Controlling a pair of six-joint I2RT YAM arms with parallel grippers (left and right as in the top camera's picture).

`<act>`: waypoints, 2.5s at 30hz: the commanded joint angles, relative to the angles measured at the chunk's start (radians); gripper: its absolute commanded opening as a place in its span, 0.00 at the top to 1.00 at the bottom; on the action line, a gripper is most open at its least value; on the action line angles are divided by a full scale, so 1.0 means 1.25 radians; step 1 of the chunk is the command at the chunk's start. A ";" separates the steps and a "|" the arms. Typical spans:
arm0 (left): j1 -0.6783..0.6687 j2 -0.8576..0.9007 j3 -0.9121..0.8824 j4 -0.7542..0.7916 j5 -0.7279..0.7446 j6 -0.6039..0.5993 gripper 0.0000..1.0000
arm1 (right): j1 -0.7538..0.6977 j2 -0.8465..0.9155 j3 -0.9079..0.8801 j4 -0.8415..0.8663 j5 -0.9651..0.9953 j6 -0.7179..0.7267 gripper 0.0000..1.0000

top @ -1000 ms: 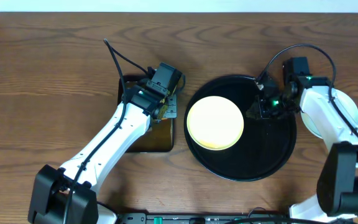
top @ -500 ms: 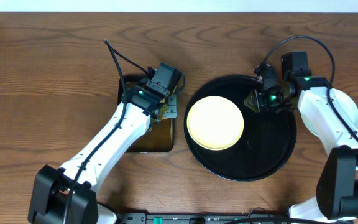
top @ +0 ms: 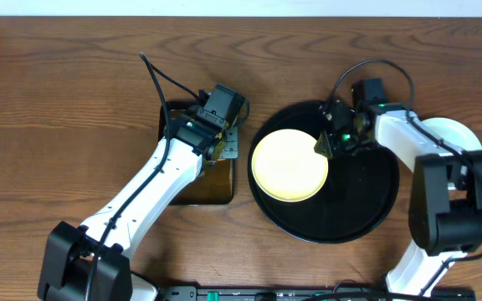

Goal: Clean dirty plates on tray and stack at the side
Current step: 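Lift the yellow plate rim with the right gripper off the tray, then carry the yellow plate right and lower it onto the green stack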

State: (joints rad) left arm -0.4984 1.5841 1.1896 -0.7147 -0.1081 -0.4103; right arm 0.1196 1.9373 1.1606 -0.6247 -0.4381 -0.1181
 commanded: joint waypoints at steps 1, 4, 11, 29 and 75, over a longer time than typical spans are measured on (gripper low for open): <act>0.002 0.005 -0.005 -0.002 -0.013 0.010 0.92 | 0.018 0.029 0.001 0.002 -0.031 -0.008 0.87; 0.002 0.005 -0.005 -0.002 -0.013 0.011 0.92 | 0.020 0.031 0.001 -0.002 -0.053 0.008 0.97; 0.002 0.005 -0.005 -0.002 -0.013 0.011 0.92 | 0.006 -0.005 0.001 -0.003 -0.142 0.025 0.99; 0.002 0.005 -0.005 -0.002 -0.013 0.011 0.92 | -0.037 -0.256 0.001 -0.043 0.140 0.028 0.99; 0.002 0.005 -0.005 -0.002 -0.013 0.010 0.92 | 0.372 -0.405 0.001 -0.125 1.206 0.094 0.99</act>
State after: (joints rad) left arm -0.4984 1.5841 1.1896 -0.7143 -0.1085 -0.4103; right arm 0.5804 1.4483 1.1610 -0.7853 1.0069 -0.0185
